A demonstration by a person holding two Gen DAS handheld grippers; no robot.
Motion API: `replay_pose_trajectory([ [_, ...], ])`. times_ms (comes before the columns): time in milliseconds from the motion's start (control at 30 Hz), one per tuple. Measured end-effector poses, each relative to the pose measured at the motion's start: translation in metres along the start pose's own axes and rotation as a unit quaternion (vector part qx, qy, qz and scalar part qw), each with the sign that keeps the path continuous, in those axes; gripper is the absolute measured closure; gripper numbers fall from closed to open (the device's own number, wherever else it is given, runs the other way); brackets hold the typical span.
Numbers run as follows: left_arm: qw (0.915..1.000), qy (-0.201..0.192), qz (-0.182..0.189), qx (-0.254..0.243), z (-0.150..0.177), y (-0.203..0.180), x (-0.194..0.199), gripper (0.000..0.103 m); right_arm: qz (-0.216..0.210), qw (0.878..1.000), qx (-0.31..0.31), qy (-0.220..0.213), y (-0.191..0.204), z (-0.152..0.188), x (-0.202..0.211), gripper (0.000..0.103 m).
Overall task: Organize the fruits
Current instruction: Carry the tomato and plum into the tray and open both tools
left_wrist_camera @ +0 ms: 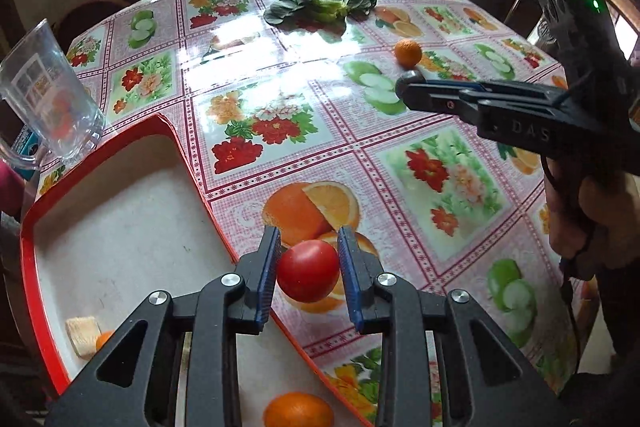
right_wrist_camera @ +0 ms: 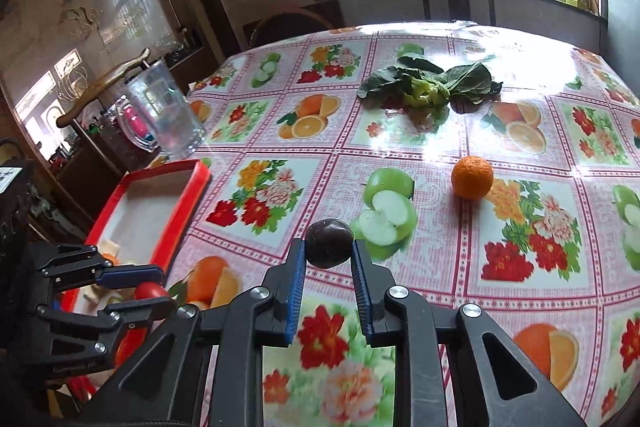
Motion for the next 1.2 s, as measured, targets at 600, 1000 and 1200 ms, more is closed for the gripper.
replay_pose_trajectory([
  [600,0.9964,-0.049,0.011,0.068,0.037,0.011,0.051,0.076,-0.035,0.999,0.024,-0.005,0.044,0.024,0.033,0.08],
  [1000,0.9898,-0.074,0.004,0.122,0.063,0.053,0.076,0.076,-0.061,0.996,0.069,0.007,0.103,0.025,0.022,0.08],
  [1200,0.9858,-0.083,-0.004,0.146,0.07,0.075,0.084,0.076,-0.069,0.994,0.085,0.012,0.124,0.022,0.015,0.08],
])
Point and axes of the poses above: each gripper's, at about its wrist camera, not at the fingertips, and x roughly against the way its jaws point, y to its left, z to its underside, the point moved 5 cm from there along -x, roughly the way its jaws point, and after that the axes turned 7 degrees about y, right-handed, at the moved point
